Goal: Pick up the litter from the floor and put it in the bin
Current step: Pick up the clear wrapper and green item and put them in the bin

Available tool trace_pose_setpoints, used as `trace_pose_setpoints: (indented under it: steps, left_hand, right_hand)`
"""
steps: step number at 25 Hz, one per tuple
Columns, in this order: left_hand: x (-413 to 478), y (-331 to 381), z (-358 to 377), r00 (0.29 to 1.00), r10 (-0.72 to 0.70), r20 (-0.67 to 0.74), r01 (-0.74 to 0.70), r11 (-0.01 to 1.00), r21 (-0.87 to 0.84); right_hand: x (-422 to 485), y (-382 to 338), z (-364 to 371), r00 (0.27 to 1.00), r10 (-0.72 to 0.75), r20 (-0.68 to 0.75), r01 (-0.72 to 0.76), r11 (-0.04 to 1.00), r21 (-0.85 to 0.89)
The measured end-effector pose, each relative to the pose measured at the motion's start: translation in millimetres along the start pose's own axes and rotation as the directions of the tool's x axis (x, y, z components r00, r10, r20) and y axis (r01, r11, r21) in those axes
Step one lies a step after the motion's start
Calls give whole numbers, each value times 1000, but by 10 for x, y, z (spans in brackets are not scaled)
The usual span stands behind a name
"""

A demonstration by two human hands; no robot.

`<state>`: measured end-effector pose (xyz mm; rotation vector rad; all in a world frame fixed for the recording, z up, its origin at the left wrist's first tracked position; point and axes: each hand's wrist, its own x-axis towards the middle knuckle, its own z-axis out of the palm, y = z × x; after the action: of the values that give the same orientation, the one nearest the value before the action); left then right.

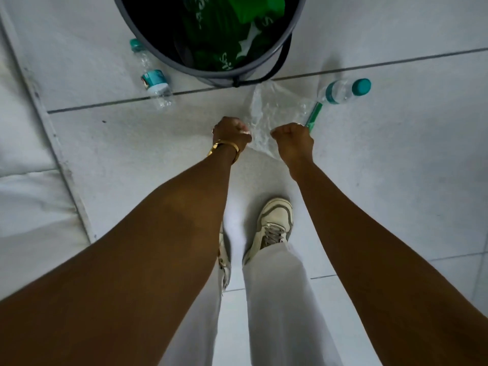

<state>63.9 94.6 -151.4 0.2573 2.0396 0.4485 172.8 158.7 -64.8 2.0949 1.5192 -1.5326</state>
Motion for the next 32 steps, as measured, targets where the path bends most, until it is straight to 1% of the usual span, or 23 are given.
trace_pose_setpoints:
  steps: [3, 4, 6, 8, 9, 10, 11, 12, 14, 15, 16, 17, 18, 20, 21, 22, 23, 24, 26, 28, 29, 31, 32]
  left_hand:
    - [-328, 182, -133, 1000, -8, -30, 1, 972, -236]
    - [-497, 251, -218, 1000, 7, 3, -6, 959, -285]
    - [-879, 377, -452, 994, 36, 102, 8, 914, -405]
    - [-1251, 466, -719, 978, 52, 202, 71, 828, -557]
    - [-1420, 511, -870, 965, 71, 254, 109, 770, -629]
    - [-1570, 549, -1035, 949, 102, 297, 139, 710, -690]
    - [-1693, 573, -1205, 937, 146, 318, 148, 659, -737]
    - [-1786, 593, -1379, 931, 188, 313, 132, 626, -769]
    - [-1903, 651, -1729, 936, 242, 256, 66, 593, -802]
    - [-1915, 651, -1872, 949, 243, 200, 18, 594, -805]
    - [-1880, 642, -1975, 970, 208, 125, -30, 615, -788]
    - [-1799, 625, -2053, 990, 140, 29, -69, 645, -761]
    - [-1664, 585, -2104, 995, 54, -83, -98, 676, -731]
    - [-1229, 415, -2105, 961, -102, -259, -100, 744, -661]
    - [-961, 310, -2079, 941, -169, -293, -55, 778, -626]
    - [-684, 209, -2045, 926, -237, -295, 16, 804, -594]
    - [-422, 122, -2009, 917, -293, -271, 102, 828, -552]
    - [-191, 59, -1965, 915, -323, -243, 175, 858, -482]
    - [137, 25, -1869, 922, -324, -212, 252, 918, -307]
    - [395, 51, -1756, 929, -307, -205, 253, 934, -253]
    - [514, 51, -1692, 930, -309, -198, 251, 929, -271]
    - [695, 44, -1581, 924, -337, -180, 261, 901, -346]
    - [790, 3, -1531, 920, -346, -182, 262, 891, -370]
  right_hand:
    - [-62, 13, -48, 997, 40, -59, -37, 998, 53]
    - [-99, 12, -63, 995, 62, -79, -57, 996, 66]
    - [-243, -54, -111, 981, 184, -53, -174, 973, 149]
    - [-496, -174, -164, 903, 401, 151, -429, 860, 276]
    - [-627, -222, -190, 843, 436, 316, -527, 786, 323]
    - [-777, -304, -225, 789, 372, 489, -574, 728, 374]
    - [-934, -399, -259, 767, 259, 588, -571, 693, 440]
    - [-1069, -494, -288, 777, 155, 610, -542, 657, 524]
    - [-1299, -690, -392, 857, 9, 514, -418, 595, 687]
    - [-1391, -823, -458, 914, -65, 400, -278, 618, 735]
    - [-1464, -998, -538, 950, -150, 275, -104, 677, 728]
    - [-1464, -1175, -587, 957, -238, 164, 66, 732, 678]
    - [-1449, -1393, -606, 945, -313, 98, 185, 756, 628]
    - [-1215, -1770, -489, 918, -396, -28, 363, 808, 463]
    - [-1026, -1931, -364, 894, -439, -92, 444, 838, 318]
    - [-825, -2068, -225, 861, -492, -130, 506, 856, 109]
    - [-608, -2162, -78, 815, -563, -135, 549, 826, -131]
    - [-402, -2216, 68, 777, -624, -80, 566, 748, -346]
    - [-113, -2264, 298, 751, -652, 105, 579, 573, -579]
    - [63, -2215, 464, 761, -601, 244, 582, 467, -666]
    - [109, -2179, 507, 764, -587, 266, 583, 452, -676]
    - [76, -2170, 470, 746, -623, 235, 586, 447, -676]
    - [14, -2163, 388, 713, -672, 200, 602, 442, -664]
